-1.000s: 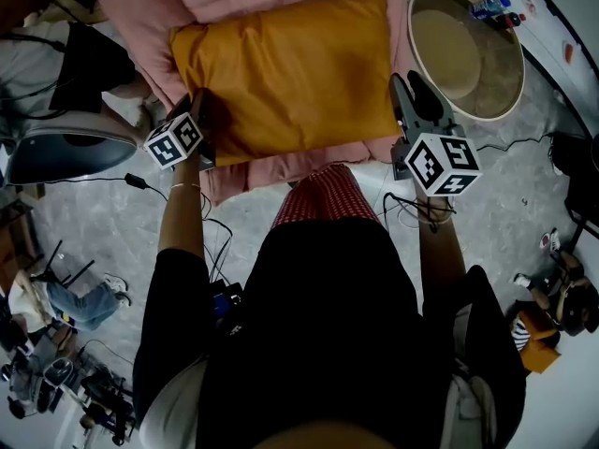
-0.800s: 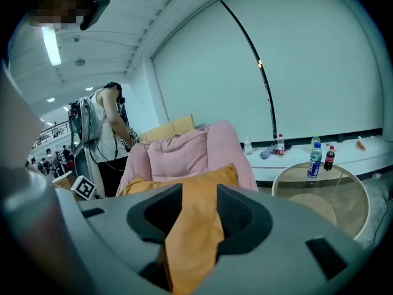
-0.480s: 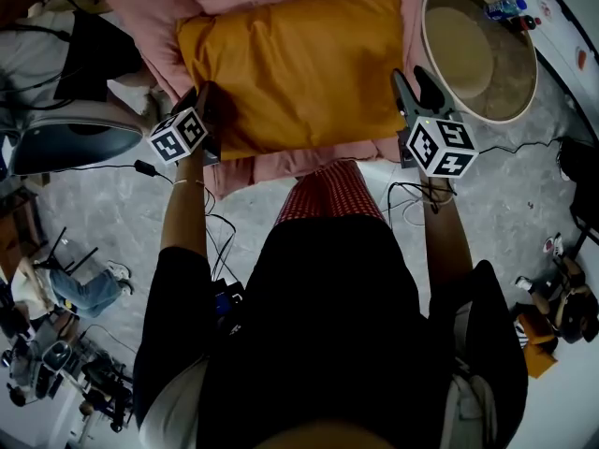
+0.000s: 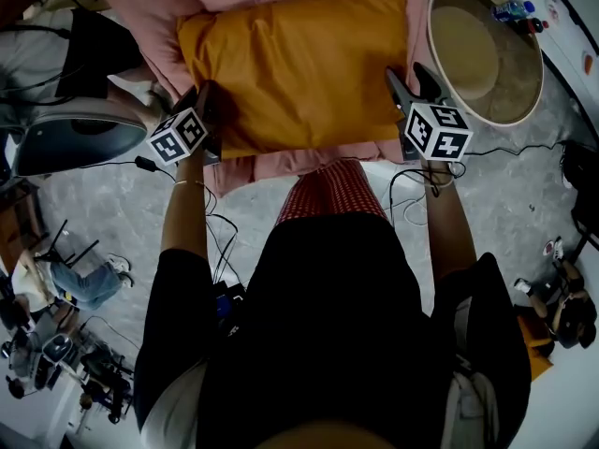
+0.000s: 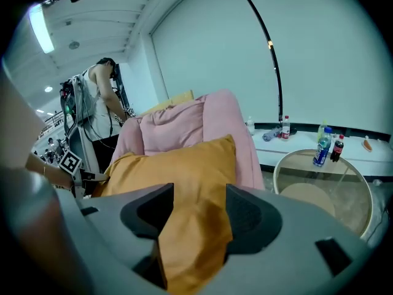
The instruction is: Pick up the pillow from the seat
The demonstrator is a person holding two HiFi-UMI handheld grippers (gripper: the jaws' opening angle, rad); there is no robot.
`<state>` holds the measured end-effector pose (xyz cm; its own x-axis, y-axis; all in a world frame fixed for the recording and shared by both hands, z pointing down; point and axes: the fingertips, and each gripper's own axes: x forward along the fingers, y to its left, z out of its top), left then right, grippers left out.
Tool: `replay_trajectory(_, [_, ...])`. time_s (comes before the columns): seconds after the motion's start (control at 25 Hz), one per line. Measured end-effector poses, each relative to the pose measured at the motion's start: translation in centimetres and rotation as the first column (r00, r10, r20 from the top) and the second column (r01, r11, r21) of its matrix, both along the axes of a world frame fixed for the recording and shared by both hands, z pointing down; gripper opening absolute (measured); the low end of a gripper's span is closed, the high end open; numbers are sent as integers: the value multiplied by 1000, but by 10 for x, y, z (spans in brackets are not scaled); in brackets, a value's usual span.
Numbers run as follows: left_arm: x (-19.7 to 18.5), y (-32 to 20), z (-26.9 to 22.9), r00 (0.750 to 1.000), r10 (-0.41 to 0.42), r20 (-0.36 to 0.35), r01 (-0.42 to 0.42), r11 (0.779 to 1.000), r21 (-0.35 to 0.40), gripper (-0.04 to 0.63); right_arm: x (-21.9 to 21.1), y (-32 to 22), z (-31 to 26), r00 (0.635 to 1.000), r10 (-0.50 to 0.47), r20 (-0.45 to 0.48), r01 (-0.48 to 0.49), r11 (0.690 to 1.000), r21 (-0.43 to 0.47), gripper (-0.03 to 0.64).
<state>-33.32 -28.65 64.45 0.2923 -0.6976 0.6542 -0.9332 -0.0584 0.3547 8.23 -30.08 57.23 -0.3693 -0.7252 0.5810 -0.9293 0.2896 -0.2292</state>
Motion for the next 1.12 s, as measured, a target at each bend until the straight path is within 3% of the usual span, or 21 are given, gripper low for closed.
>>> replay_trajectory(0.48, [-3,-1,1,1000,-13,-7,13,1000,4,91,0,-14,40,1000,5,-31,-8,996,-94,282])
replay_trajectory(0.92, [-1,-6,4,1000,-27,4,27,1000,8,91,-1,-24,63,999,5,41,2,986,-169,287])
replay_trajectory(1.12, [-1,-4,5,999,-33,3,33,999,9,91,-4,-23,66,1000,6,27,-1,983,-183,275])
